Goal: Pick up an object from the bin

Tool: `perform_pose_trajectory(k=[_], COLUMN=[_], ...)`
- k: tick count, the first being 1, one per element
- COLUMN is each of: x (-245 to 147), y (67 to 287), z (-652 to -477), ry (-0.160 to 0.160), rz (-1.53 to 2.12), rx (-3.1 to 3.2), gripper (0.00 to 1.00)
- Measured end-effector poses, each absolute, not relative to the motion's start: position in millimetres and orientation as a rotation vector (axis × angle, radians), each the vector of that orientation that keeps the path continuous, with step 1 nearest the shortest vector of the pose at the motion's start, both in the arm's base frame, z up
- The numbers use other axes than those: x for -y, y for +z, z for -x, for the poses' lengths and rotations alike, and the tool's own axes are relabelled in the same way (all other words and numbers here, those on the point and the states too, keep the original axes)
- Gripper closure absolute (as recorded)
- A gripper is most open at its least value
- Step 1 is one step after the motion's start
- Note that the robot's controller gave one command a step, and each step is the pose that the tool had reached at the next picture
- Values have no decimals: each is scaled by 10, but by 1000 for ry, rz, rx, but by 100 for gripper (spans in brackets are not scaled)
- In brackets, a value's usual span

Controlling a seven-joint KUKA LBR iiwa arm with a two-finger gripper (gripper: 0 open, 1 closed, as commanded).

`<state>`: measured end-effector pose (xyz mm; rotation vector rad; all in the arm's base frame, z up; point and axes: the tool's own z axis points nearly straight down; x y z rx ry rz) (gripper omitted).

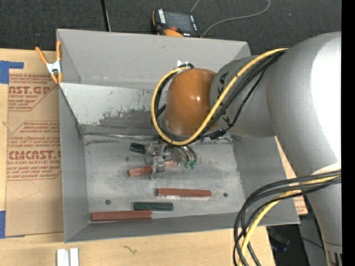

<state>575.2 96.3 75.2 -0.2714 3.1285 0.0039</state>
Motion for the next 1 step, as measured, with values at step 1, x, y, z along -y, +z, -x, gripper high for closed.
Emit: perform_pose_trajectory(k=[1], x=[-769], y=[2315], z=[-5936], ry=[0], rz=[282], rx=[-3117], gripper=[100])
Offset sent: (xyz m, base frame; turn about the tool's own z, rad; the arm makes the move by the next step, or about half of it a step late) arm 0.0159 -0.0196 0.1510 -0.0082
